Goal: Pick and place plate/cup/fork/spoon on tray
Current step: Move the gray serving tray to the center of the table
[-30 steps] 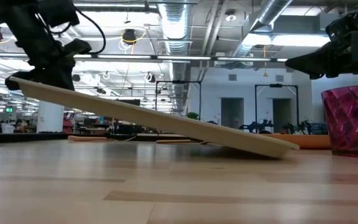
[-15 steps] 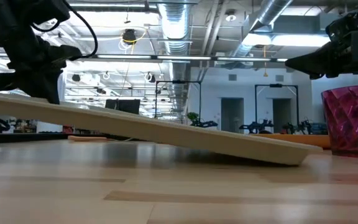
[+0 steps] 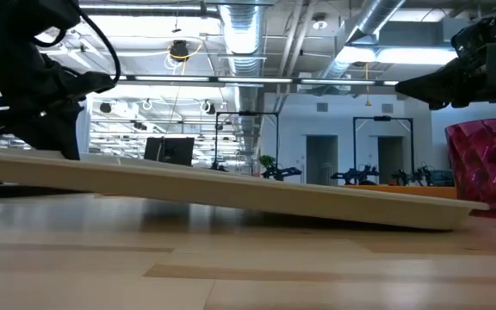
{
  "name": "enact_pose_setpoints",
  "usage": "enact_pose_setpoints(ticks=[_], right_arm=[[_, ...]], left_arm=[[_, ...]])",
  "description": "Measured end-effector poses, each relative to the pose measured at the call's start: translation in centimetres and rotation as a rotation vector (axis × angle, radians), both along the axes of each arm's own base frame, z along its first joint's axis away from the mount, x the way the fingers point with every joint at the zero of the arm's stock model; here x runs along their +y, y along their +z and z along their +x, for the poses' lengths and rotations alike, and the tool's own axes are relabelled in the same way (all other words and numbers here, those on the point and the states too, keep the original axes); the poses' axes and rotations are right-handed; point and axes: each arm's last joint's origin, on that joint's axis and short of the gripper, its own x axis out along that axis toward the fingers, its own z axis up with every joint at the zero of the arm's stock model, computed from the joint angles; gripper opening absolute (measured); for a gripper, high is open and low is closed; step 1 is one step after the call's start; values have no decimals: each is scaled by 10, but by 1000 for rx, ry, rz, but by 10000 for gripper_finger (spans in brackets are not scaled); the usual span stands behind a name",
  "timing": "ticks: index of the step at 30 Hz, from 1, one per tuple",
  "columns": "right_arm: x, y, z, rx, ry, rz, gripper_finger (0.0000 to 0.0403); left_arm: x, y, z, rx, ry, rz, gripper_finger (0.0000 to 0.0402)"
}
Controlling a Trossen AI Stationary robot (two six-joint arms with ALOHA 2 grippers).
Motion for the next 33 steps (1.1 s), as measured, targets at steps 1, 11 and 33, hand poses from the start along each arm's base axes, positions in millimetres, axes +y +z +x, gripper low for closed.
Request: enact_pose_setpoints(ticks=[1,11,33], right_arm=[[0,0,0,0,0,0,56],[0,0,0,0,0,0,56],[0,0,0,0,0,0,56]], left_arm=[[-2,-1,1,-4,4,3,14],[-6,-20,12,45,30,41,14],[-17,-32,12,123,-6,9,32]])
